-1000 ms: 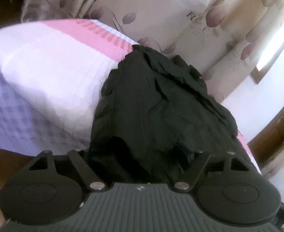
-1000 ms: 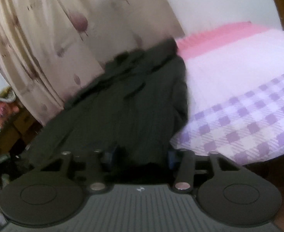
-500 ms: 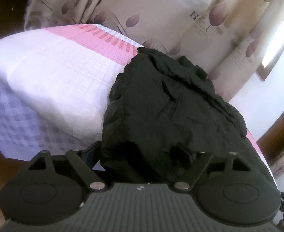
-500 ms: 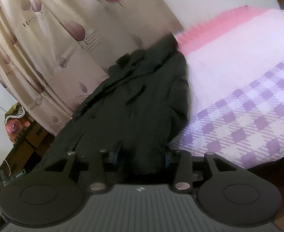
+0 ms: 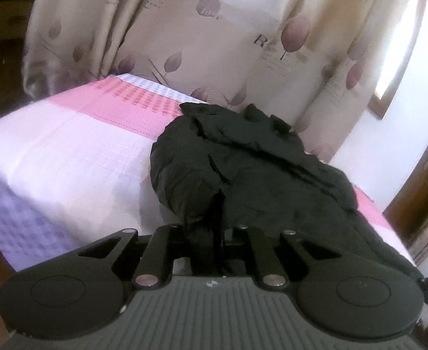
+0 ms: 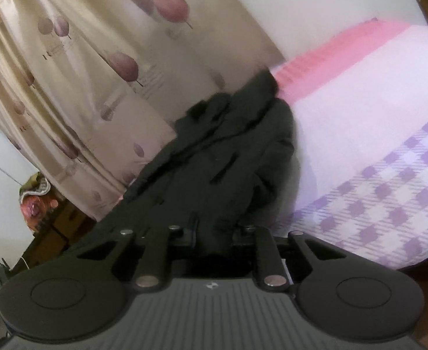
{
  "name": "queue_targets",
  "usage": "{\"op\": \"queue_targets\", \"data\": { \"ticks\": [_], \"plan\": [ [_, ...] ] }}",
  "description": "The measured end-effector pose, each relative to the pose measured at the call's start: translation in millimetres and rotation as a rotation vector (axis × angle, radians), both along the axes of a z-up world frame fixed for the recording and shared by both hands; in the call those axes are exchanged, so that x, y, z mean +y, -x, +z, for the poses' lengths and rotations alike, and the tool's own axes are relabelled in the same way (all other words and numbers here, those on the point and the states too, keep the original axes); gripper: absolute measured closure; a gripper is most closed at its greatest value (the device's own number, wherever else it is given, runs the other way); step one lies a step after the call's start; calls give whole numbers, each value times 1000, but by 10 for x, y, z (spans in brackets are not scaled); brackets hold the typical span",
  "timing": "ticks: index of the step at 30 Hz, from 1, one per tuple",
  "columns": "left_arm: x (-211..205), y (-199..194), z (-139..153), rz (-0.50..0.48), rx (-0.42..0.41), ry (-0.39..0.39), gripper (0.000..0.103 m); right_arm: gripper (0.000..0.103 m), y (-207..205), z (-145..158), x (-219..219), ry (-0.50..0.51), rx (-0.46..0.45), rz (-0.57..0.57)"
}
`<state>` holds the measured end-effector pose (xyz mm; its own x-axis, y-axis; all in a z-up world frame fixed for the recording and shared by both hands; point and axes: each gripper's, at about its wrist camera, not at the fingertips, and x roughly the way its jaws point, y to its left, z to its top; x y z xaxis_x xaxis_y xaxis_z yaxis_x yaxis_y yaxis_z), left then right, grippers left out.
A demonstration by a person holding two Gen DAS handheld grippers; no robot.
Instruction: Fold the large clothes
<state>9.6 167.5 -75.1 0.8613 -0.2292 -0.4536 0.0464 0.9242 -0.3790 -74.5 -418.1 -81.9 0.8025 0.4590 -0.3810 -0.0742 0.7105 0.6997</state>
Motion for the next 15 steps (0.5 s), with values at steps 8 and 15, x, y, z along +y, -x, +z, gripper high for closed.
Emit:
{"op": "queue_targets", "data": {
  "ticks": [8,15],
  "plan": [
    [67,-131,-241,-45,25,80,50,25,-48,-204,-29,-87,68,-2],
    [-16,-228,-353,-39,38,90,93,80,-254,-215,229,7,122,30]
  ]
}}
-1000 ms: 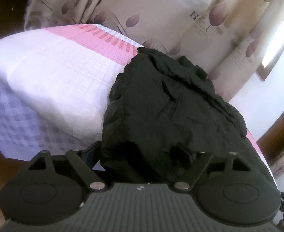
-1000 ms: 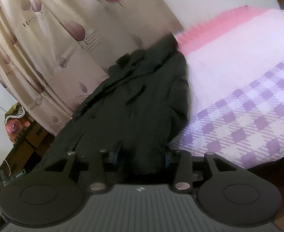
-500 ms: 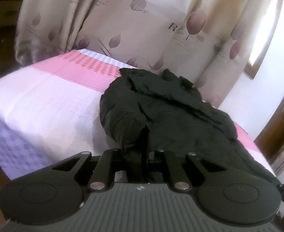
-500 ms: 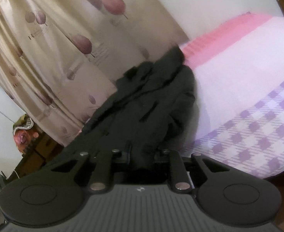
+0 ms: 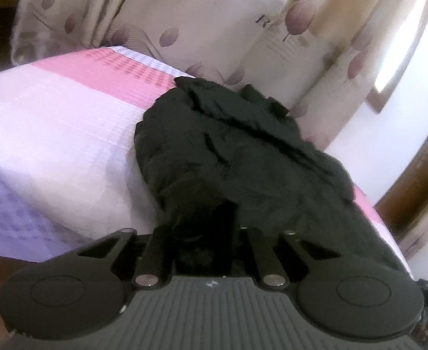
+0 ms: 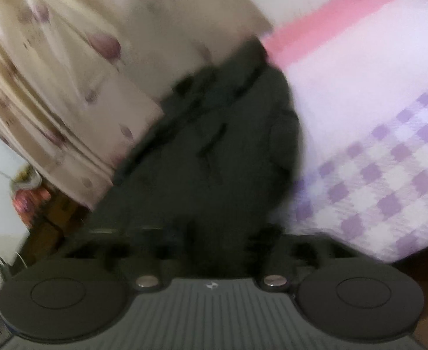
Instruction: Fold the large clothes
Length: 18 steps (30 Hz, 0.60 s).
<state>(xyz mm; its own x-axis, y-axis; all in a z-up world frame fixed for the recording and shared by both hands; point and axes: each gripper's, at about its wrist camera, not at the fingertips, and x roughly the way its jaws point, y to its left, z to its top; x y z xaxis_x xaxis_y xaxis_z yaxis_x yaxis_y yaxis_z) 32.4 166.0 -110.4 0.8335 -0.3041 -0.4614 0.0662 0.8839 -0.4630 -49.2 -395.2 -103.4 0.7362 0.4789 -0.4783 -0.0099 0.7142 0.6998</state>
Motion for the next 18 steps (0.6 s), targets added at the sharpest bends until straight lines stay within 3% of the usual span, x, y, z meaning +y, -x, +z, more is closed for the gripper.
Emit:
{"op": "queue_targets", "data": {
  "ticks": [3,8,18],
  "plan": [
    [64,79,22,20,-23,57,95,87,29,13,2,-15,-22,4],
    [196,263,189,24,-51,145,95,88,214,103,-262,-162,-67,-13],
    [214,777,578,2,-130,174,95,87,649,421,-435,-350,-134,-10]
  ]
}}
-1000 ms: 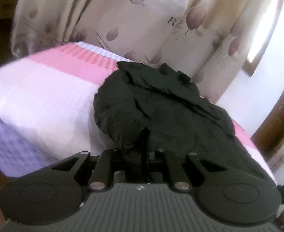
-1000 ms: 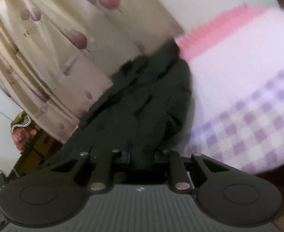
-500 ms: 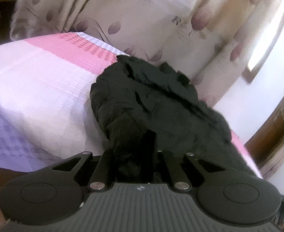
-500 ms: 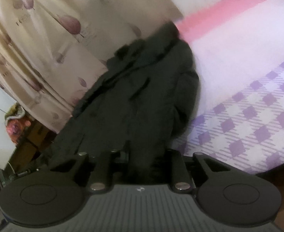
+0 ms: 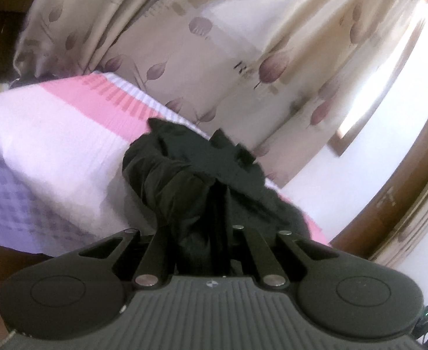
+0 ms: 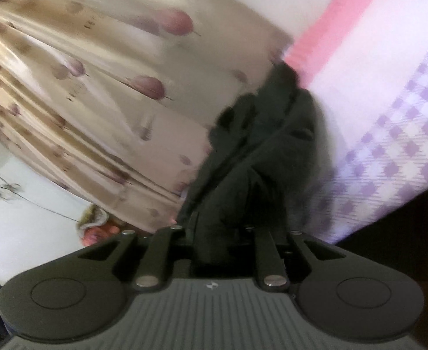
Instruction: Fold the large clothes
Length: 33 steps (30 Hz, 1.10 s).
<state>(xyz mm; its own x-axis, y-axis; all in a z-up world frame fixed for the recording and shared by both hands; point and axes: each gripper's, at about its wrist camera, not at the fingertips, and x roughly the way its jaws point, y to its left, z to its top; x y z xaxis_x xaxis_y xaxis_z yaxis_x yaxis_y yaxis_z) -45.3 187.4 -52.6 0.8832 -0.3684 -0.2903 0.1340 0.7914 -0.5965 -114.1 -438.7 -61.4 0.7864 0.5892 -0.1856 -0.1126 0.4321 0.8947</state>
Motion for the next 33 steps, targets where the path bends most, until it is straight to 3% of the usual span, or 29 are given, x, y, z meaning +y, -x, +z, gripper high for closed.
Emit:
{"op": "queue_targets", "data": {
  "ticks": [6,15,24,33],
  "plan": [
    [-69,-12,408,20,-106,28,94,87,-162,398,-85,-32,-88,-8],
    [-244,-729,829,90,-165,69,94,87,-1087,751,-290,9,-140,-36],
    [-426,-1747,760,185,-112,58,90,87,-2222,692,-358,39,-68,-92],
    [-637,-2598,466,264,-32,-19,81,85,-3147,290,-299,104,59,-145]
  ]
}}
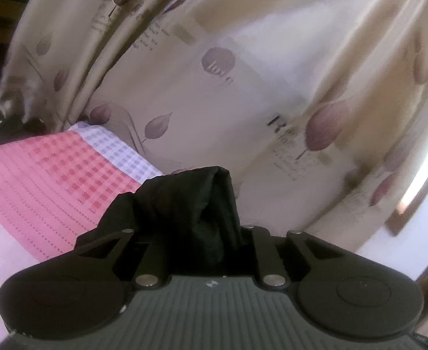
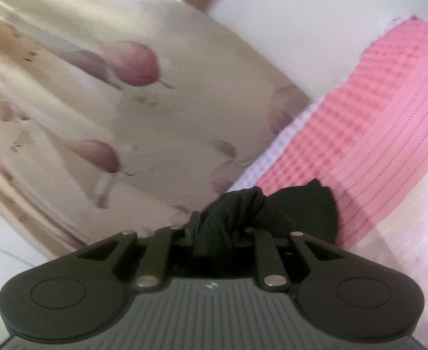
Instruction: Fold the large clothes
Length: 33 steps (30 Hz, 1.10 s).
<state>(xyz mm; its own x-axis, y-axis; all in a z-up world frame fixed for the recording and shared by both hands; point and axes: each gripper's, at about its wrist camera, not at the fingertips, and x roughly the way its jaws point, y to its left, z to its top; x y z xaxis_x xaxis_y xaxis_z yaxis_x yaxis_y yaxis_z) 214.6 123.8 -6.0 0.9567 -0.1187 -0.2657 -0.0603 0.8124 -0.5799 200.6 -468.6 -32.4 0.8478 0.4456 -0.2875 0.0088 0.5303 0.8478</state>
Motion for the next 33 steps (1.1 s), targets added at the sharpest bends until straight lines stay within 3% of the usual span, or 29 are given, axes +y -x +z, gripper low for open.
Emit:
{"op": "queue_targets", "data": {
  "ticks": [2,5,7,8,9,10,11,12,15,17,18,19,20,21,22,23,24,29,33],
  "plan": [
    [-44,-122,-66,11,7,-18,81,84,-127,-103,-9,2,26,-14],
    [-104,-257,-131,21,19,-40,68,81,-283,-262,-21,2,58,-26],
    [-117,-293,-165,22,9,-29,45,74,-349,-342,-6,-8,70,-28],
    [-133,-300,-171,26,-4,-36,35,64,-363,-377,-6,-26,72,-31],
    [-155,-289,-167,40,-18,-53,14,45,-363,-409,-16,-56,69,-39],
    [-183,-259,-158,66,-38,-79,0,31,-355,-421,-23,-81,59,-47],
    [-212,-220,-146,98,-67,-110,1,8,-325,-416,-35,-103,37,-58],
    [-236,-189,-133,110,-96,-137,1,0,-282,-380,-43,-111,14,-75],
    [-259,-165,-95,60,-101,-154,3,0,-179,-294,-62,-107,-42,-75],
    [-321,-124,-65,0,-120,-152,9,0,-113,-169,10,-53,-85,-55],
    [-383,-119,-41,-40,-126,-170,19,0,-100,-65,106,18,-116,-25],
    [-465,-138,-22,-75,-124,-194,36,1,-119,42,236,101,-132,11],
    [-571,-169,-7,-113,-115,-219,47,8,-158,166,432,222,-144,58],
    [-697,-222,0,-152,-102,-242,66,25,-212,272,664,346,-150,107],
    [-820,-277,-5,-185,-89,-263,75,37,-283,343,907,448,-154,161],
    [-947,-339,-15,-211,-79,-284,78,56,-362,383,1132,523,-154,213],
    [-1067,-438,-20,-249,-67,-306,79,64,-462,398,1382,591,-151,265],
    [-1421,-851,-92,-393,-100,-421,82,72,-889,269,2287,863,-190,443],
    [-1434,-1235,-362,-431,-83,-530,82,72,-1122,49,2603,1001,-220,566]
  ]
}}
